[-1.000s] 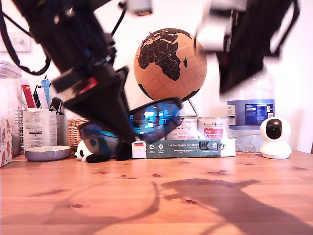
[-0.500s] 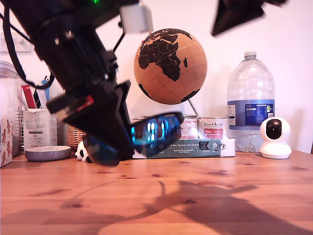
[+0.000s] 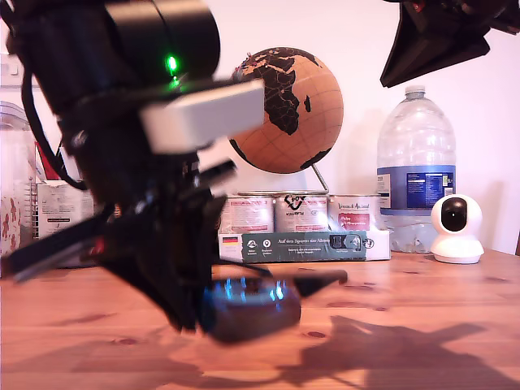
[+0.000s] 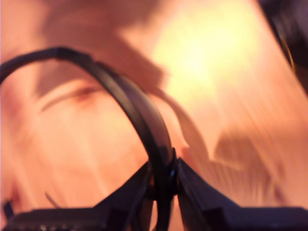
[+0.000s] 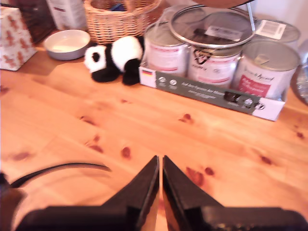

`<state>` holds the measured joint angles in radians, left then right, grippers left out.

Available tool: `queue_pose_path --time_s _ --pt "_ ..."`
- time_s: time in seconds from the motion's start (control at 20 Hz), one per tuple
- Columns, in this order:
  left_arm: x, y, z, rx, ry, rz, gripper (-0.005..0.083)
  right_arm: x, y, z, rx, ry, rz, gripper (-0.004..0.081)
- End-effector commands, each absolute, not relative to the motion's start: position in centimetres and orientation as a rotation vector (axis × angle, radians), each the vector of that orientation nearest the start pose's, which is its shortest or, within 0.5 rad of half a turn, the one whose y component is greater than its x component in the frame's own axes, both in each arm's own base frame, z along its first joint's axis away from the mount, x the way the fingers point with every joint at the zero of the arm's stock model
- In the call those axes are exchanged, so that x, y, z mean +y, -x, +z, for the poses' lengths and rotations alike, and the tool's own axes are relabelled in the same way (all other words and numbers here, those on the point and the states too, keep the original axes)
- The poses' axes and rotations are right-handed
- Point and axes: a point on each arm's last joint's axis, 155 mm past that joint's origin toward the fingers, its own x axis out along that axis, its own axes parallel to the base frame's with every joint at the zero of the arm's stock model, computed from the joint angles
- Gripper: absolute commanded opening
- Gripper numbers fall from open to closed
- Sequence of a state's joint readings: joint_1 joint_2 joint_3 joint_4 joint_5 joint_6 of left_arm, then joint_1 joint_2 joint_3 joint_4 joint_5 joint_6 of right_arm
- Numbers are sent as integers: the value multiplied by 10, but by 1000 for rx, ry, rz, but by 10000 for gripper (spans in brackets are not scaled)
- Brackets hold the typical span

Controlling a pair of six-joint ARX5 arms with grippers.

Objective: Pick up the sunglasses and open them, then place them back on the table

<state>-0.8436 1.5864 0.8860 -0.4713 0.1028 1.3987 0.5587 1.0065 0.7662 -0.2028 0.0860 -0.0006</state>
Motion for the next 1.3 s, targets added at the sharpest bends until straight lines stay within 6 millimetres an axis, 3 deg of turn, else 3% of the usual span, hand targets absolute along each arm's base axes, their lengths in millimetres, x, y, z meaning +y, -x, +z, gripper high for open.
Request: queue_pose_path --time_s 0.0,0.25,0.4,0.6,0.95,1.25 --pt "-271 -215 21 215 -1733 -1641 -9 176 -307 214 432 144 472 -10" --pt "-267 -219 19 -38 -1999 -1740 -7 181 -299 218 423 148 497 -10" --pt "-261 -221 11 -49 -2044 -1768 44 185 -296 216 428 153 509 -10" --pt "-259 -222 3 -59 -2079 -1794 46 190 -293 216 427 155 528 -10" --pt "-256 -225 3 -42 -2065 -1786 314 190 -293 216 428 154 532 -10" --pt "-262 -239 14 -22 -2060 -1685 345 194 -290 215 434 151 553 -10"
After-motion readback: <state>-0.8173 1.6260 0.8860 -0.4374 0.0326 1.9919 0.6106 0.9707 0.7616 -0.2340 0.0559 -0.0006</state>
